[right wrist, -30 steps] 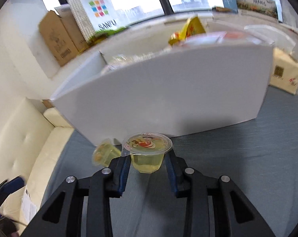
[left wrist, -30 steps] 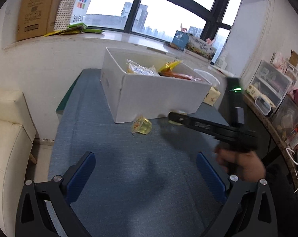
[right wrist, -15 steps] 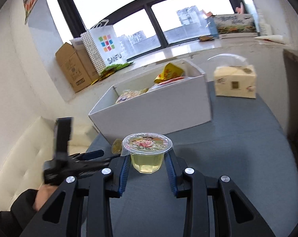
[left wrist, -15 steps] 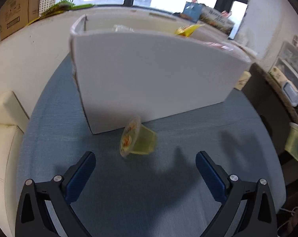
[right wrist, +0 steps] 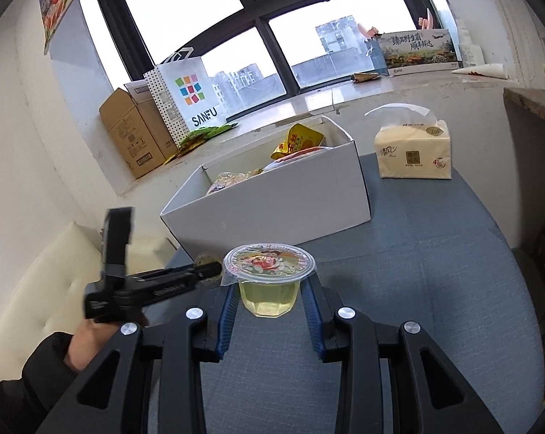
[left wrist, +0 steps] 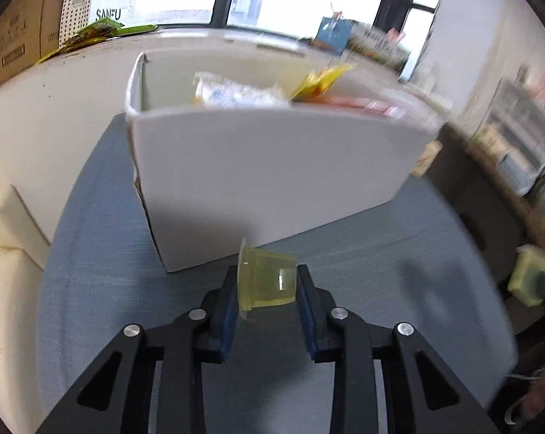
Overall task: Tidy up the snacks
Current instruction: 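Lower both jelly cups into the white box and open both tools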
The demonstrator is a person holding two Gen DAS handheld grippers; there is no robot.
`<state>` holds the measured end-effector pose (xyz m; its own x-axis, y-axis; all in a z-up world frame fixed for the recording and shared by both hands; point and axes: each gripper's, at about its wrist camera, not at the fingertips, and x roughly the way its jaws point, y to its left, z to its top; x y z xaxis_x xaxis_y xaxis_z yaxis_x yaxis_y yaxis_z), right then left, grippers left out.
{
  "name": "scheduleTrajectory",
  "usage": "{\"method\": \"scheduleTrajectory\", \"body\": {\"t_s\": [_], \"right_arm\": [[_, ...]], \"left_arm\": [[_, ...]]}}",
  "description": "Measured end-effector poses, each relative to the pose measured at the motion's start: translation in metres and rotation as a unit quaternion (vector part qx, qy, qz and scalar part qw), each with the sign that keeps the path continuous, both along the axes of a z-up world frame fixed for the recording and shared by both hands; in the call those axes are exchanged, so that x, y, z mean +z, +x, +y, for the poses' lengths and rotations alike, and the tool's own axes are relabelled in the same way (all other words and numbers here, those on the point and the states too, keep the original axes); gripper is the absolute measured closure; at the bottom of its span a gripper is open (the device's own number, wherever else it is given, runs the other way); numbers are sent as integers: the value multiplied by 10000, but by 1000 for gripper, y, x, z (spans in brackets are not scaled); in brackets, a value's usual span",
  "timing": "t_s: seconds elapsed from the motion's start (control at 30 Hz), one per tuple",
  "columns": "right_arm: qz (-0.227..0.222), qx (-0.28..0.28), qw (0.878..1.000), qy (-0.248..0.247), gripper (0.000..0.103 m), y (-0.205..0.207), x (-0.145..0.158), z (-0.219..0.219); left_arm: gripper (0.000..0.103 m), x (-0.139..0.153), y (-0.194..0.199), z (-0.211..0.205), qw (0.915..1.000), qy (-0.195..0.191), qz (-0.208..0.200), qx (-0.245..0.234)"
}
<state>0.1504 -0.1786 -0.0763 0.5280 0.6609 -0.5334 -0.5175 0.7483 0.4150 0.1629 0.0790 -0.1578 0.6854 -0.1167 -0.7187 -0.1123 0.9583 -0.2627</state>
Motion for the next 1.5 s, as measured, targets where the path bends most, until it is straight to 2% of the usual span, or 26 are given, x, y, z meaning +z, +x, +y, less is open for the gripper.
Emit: {"method": "scheduleTrajectory", "body": {"t_s": [0.07,0.13,0.23,0.37,0.6,0.7,0.87,0.93,1.03,1.17,1.3,1.5], "right_arm": [[10,15,10000,-16,66,0,-1,1],[-1,-4,10000,-18,66,-1,-2,1],[-1,-40,10000,-12,66,-1,-2,2],[-5,-10,10000,-13,66,-1,-2,4],[-83,55,9999,64,66,2,6,7],[-197,93,9997,95,66,8,16,11],[-572,315,9979,16,66,32,51,36],[-774,466,9959,19,66,45,69,51],[-968,574,9936,-32,66,70,88,73],[-726,565,9958,-15,66,115,97,98],[-413,528,9974,-263,66,160,91,125],[-195,508,9972,-522,66,192,79,150]], "left_arm": [[70,12,-12,-4,9995,-138,-236,-144],[70,23,-26,-5,9976,-487,-423,-266],[70,41,-42,-4,9949,-646,-698,-345],[70,66,-59,-13,9931,-382,-1024,-425],[70,101,-76,-6,9872,-445,-1441,-524],[70,122,-72,-3,9841,-322,-1671,-516],[70,150,-47,7,9803,-135,-1903,-513],[70,157,-31,13,9805,-19,-1908,-470],[70,160,-5,27,9826,-77,-1817,-375],[70,157,35,49,9872,-144,-1574,-192],[70,149,71,65,9918,-89,-1275,-52],[68,140,98,69,9951,165,-977,36]]}}
